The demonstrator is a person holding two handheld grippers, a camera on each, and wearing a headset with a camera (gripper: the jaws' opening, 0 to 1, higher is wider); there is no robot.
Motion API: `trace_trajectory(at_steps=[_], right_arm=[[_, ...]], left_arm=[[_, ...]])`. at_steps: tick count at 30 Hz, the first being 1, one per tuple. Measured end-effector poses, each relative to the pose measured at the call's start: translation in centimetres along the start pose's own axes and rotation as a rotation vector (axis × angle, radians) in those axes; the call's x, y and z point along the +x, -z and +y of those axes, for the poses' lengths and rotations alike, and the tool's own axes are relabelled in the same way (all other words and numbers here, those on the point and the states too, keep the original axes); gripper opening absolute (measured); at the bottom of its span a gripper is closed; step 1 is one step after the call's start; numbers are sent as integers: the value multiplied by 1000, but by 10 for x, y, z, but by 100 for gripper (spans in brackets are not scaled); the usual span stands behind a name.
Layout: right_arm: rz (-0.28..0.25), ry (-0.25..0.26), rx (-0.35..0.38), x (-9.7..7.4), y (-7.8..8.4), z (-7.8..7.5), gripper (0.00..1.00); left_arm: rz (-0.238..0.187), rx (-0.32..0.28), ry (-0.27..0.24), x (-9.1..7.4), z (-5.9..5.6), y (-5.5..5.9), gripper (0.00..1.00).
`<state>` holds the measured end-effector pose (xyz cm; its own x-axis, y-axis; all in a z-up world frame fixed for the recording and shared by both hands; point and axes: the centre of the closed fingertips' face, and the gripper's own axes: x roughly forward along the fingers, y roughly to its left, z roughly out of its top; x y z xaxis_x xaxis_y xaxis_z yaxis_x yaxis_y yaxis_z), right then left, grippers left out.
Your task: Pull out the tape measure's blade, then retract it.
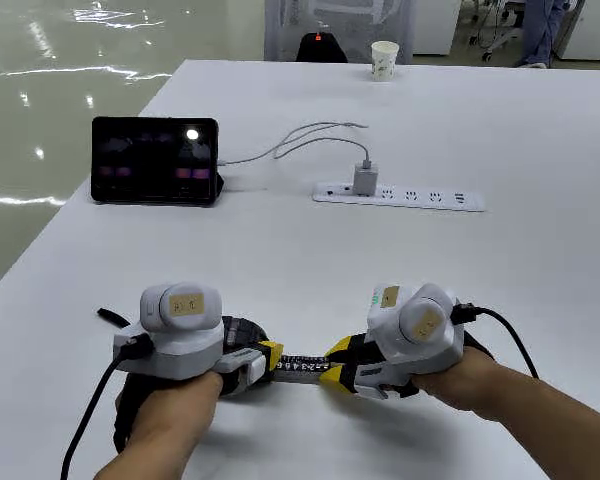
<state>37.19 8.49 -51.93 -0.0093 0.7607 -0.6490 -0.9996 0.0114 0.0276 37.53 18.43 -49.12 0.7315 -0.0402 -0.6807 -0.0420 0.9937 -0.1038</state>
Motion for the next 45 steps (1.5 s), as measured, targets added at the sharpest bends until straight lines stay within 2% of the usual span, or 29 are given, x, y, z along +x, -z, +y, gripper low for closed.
trace_trajectory(at_steps=[45], right_arm=[[-12, -42, -28, 38, -31, 12, 10]], left_arm=[[4, -7, 18, 0, 0, 0, 59]])
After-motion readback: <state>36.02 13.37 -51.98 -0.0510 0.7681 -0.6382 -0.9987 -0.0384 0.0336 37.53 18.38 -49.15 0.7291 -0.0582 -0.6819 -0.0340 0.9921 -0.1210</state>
